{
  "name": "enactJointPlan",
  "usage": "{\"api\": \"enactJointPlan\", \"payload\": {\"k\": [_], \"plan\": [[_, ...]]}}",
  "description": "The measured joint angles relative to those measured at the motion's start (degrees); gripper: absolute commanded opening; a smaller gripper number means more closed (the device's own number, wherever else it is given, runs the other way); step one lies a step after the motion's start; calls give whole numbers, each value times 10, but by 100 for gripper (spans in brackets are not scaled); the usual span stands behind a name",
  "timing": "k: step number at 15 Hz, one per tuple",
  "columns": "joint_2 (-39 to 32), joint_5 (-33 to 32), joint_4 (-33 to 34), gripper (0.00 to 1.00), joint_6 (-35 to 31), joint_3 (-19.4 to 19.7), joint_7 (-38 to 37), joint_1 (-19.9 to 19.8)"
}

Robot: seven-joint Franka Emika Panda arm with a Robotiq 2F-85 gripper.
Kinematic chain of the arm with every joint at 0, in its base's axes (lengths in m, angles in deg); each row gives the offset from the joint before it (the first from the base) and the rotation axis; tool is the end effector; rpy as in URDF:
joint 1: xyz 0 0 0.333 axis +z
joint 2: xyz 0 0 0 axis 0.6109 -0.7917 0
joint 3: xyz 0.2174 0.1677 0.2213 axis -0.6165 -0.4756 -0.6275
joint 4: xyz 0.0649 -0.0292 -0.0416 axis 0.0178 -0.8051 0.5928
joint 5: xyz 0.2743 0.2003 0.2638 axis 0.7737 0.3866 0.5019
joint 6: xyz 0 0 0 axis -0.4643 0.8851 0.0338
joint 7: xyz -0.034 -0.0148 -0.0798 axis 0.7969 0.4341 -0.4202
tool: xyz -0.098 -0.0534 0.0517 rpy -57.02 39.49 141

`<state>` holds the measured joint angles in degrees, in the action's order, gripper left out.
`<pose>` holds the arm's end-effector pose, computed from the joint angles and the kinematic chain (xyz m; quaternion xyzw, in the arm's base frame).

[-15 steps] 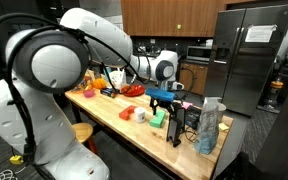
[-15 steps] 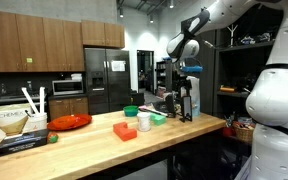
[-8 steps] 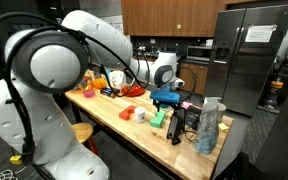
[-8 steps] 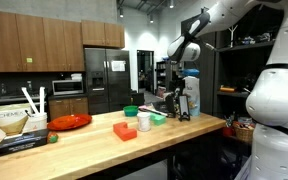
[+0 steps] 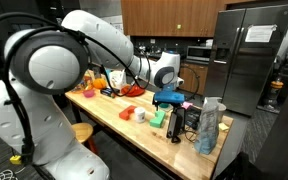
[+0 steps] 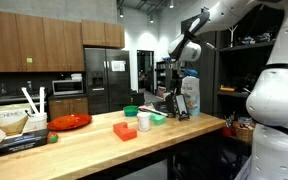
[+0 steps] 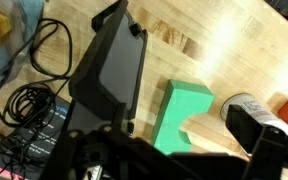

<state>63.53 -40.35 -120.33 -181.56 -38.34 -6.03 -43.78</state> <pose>0.4883 -0.1506 0.4366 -0.9858 -0.1495 -0.0709 0.0292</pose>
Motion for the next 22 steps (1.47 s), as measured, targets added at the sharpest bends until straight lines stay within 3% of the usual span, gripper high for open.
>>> {"api": "enactJointPlan", "payload": {"k": [9, 22], "plan": [[-2, 42, -16, 100, -38, 5, 99, 1], [-3, 40, -19, 100, 30, 10, 207, 0]]}}
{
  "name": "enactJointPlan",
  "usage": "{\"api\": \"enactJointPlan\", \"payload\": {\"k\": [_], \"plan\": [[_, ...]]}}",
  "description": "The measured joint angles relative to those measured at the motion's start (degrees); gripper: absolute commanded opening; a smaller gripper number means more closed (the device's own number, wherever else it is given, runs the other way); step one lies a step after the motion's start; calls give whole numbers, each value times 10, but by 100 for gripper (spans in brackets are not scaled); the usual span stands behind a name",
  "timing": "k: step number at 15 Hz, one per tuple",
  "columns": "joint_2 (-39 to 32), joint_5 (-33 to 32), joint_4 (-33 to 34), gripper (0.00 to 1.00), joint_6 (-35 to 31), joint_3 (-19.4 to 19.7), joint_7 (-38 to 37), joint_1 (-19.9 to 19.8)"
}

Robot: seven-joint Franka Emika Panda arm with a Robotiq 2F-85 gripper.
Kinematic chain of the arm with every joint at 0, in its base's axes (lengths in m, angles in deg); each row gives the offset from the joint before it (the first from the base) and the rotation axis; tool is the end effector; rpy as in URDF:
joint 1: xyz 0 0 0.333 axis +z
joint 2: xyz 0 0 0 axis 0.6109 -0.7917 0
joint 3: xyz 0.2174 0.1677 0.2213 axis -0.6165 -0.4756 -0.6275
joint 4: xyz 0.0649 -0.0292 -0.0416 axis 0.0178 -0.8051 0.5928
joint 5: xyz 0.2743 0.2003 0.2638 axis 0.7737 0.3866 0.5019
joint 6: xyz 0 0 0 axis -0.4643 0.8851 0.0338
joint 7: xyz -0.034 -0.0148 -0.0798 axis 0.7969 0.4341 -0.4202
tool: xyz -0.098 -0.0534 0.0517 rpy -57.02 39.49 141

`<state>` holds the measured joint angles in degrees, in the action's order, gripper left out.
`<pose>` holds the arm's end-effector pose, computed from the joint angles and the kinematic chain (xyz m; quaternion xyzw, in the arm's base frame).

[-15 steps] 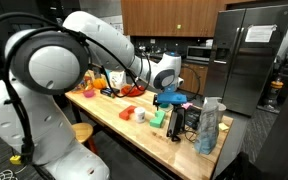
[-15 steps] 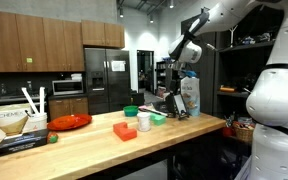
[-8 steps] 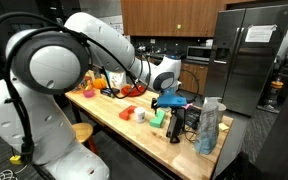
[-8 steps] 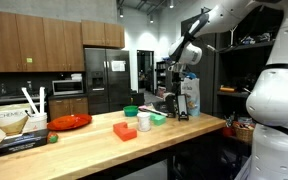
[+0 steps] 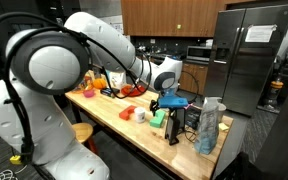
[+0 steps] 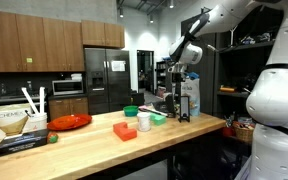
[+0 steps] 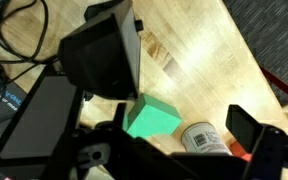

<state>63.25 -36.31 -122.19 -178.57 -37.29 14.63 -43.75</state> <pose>0.4737 -0.1499 0.4134 -0.9504 -0.2979 -0.0584 0.0678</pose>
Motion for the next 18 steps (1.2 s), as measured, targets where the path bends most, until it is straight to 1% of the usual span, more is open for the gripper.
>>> {"api": "enactJointPlan", "payload": {"k": [3, 6, 7, 15, 18], "plan": [[0, -7, 1, 100, -3, 0, 2, 0], [0, -55, 4, 100, -23, -1, -21, -3], [0, -58, 4, 100, -23, -1, -24, -3], [0, -54, 2, 100, -26, -1, -21, -1], [-1, -40, 0, 100, -48, 0, 17, 2]]}}
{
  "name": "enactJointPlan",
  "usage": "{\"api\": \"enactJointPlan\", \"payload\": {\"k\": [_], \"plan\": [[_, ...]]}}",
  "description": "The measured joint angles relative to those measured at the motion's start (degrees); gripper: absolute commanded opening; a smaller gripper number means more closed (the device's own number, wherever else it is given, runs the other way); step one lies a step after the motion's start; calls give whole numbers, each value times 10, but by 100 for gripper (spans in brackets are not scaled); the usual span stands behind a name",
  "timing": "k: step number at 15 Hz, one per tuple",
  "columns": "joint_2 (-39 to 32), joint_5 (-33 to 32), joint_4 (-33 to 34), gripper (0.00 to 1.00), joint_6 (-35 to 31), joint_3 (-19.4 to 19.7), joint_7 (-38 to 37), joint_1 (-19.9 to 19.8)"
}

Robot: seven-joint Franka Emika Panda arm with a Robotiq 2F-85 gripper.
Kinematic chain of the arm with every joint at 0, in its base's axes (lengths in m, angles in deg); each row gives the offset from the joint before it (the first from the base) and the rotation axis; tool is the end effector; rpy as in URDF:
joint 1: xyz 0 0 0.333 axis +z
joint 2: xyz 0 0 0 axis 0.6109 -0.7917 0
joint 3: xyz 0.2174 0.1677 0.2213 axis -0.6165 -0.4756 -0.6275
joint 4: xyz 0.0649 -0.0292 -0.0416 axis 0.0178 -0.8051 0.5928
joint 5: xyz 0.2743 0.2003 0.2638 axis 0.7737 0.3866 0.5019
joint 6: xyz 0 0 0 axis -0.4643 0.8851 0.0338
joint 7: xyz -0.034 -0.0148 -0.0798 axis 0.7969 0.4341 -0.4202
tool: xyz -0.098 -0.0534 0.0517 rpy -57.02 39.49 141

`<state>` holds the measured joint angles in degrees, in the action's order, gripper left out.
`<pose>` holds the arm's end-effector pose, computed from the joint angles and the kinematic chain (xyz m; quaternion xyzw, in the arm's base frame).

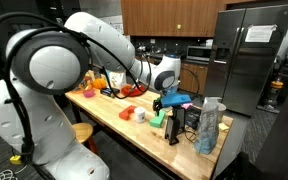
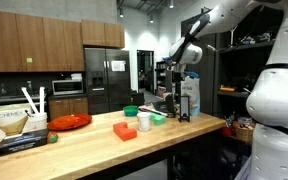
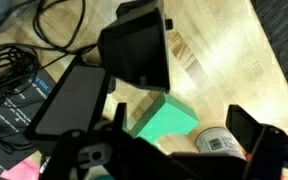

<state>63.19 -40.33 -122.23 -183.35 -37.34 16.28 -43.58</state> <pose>0.4818 -0.1558 0.4197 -0.9412 -0.3296 -0.0722 0.0174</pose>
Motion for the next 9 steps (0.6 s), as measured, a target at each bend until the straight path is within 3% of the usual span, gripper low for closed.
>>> {"api": "enactJointPlan", "payload": {"k": [9], "plan": [[-15, 78, 8, 100, -35, -5, 78, 8]]}}
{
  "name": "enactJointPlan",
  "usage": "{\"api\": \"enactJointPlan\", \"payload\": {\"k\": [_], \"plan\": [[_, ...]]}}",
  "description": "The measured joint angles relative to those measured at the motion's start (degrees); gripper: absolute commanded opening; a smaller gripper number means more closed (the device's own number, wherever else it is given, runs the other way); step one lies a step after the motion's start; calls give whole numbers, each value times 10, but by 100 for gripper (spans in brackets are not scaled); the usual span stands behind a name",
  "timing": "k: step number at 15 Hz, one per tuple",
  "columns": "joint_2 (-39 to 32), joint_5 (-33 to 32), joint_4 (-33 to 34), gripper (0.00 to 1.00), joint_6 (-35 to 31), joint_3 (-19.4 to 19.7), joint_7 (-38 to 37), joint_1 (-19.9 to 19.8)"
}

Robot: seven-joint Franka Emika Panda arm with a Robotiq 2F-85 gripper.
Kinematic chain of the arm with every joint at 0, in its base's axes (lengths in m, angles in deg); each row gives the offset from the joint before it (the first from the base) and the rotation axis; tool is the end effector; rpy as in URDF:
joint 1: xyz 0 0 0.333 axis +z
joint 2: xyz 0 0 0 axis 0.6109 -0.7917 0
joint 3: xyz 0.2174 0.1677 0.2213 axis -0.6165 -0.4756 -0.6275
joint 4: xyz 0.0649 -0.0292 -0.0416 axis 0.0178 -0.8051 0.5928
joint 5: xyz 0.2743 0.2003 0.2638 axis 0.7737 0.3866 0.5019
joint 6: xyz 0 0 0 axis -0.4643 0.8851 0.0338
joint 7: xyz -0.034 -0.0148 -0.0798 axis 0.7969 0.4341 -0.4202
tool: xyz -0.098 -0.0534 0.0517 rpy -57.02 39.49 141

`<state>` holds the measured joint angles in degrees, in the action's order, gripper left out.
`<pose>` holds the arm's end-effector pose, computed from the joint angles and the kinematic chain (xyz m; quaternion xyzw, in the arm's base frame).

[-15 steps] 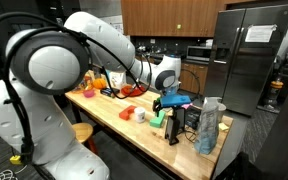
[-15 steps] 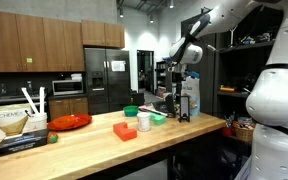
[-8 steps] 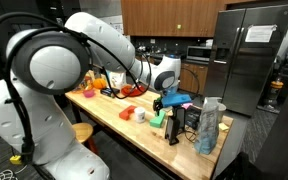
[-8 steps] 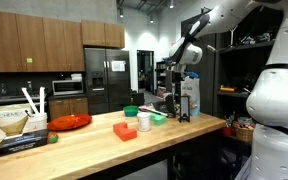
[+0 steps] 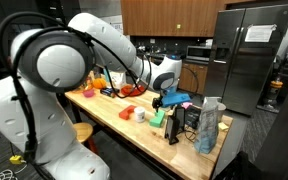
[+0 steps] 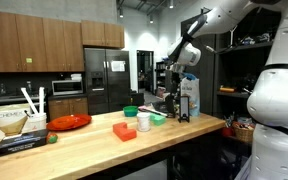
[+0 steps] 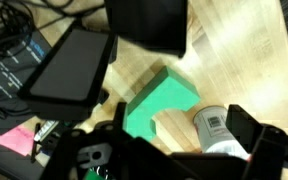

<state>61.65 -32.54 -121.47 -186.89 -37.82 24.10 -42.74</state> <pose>0.4989 -0.1450 0.4200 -0.9239 -0.3608 -0.1232 0.0339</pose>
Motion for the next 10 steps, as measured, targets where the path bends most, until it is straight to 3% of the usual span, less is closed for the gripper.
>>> {"api": "enactJointPlan", "payload": {"k": [3, 6, 10], "plan": [[-48, 35, 63, 100, -15, -33, -16, 41], [-119, 30, 139, 100, -31, -81, -65, 69], [-241, -107, 260, 100, -66, -117, -207, 92]]}}
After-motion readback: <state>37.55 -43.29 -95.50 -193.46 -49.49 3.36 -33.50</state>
